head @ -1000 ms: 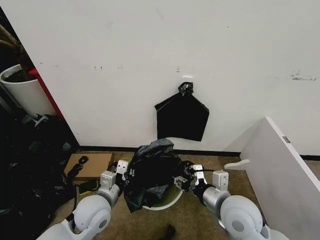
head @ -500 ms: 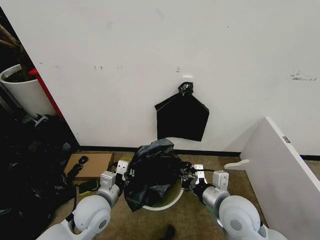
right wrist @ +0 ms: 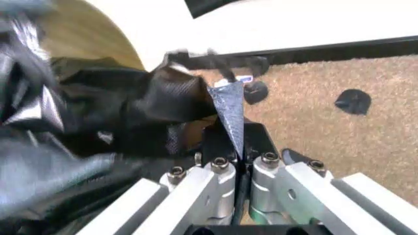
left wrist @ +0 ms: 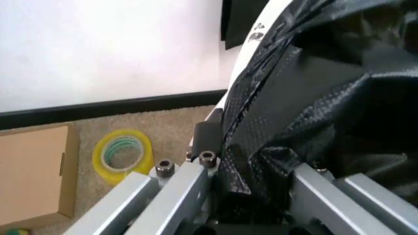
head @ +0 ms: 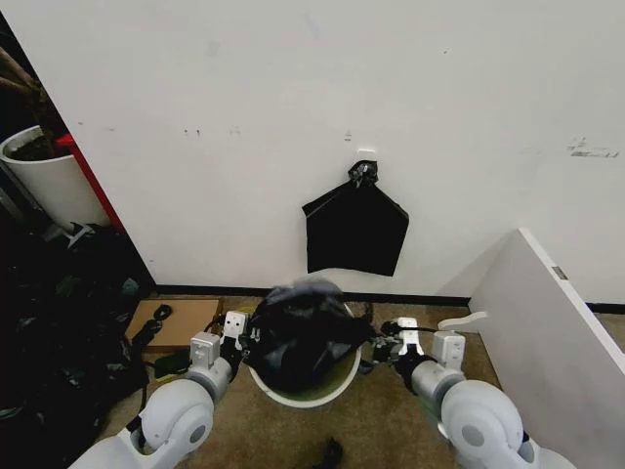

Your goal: Place the garbage bag over the trash bin.

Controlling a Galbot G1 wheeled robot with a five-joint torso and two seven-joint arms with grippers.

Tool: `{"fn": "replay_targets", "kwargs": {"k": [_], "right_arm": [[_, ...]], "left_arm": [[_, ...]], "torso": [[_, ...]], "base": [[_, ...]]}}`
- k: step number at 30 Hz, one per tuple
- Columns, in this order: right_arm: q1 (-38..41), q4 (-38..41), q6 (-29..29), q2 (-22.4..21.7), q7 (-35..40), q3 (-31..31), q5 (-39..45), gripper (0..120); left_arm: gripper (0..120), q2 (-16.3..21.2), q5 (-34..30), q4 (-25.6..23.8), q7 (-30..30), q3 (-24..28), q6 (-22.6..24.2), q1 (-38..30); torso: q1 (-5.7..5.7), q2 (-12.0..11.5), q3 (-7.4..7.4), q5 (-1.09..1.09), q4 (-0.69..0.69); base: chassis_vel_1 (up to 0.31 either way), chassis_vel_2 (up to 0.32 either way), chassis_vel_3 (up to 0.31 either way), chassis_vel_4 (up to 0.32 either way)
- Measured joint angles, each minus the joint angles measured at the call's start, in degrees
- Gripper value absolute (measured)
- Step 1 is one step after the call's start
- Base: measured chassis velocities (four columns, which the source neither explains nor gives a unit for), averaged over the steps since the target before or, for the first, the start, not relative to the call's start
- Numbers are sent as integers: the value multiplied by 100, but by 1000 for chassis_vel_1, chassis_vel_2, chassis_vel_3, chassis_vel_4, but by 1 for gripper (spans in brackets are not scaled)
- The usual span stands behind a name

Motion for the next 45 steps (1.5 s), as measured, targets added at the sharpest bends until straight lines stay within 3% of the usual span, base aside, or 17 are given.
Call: {"fn": "replay_targets", "kwargs": {"k": [9,22,27,32,38,39,45], "right_arm": [[-119,-112,-20,-6,-122,98,-175,0],[-387,-634,-58,-189,-1127,165,-529,0],[-543,-652,254,-260,-1758,187,-605,0],[-655,-585,678,-255,-1839,228,-897,14],[-914,-286,987,-274,-1926,453,-1370,38],[-914,-286,987,-274,-1926,453,-1370,38],[-1086,-162,1000,-268,-2090,880,-947,64]], "left_arm": [[1,-22,-43,33,-3,3,-21,-1],[1,-19,-421,-63,-9,-25,-69,-24],[1,-76,-513,-63,-49,-24,-53,-31],[1,-105,-515,-20,-138,-14,3,-42],[1,-120,-600,84,-269,-41,57,-89],[1,-120,-600,84,-269,-41,57,-89],[1,-96,-854,96,-376,-72,140,-133]], "torso": [[0,0,0,0,0],[0,0,-1,0,0],[0,0,-1,-1,0],[0,0,-1,0,0],[0,0,-1,-1,0],[0,0,-1,-1,0],[0,0,-1,1,1]], "base": [[0,0,0,0],[0,0,0,0],[0,0,0,0],[0,0,0,0],[0,0,0,0],[0,0,0,0],[0,0,0,0]]}}
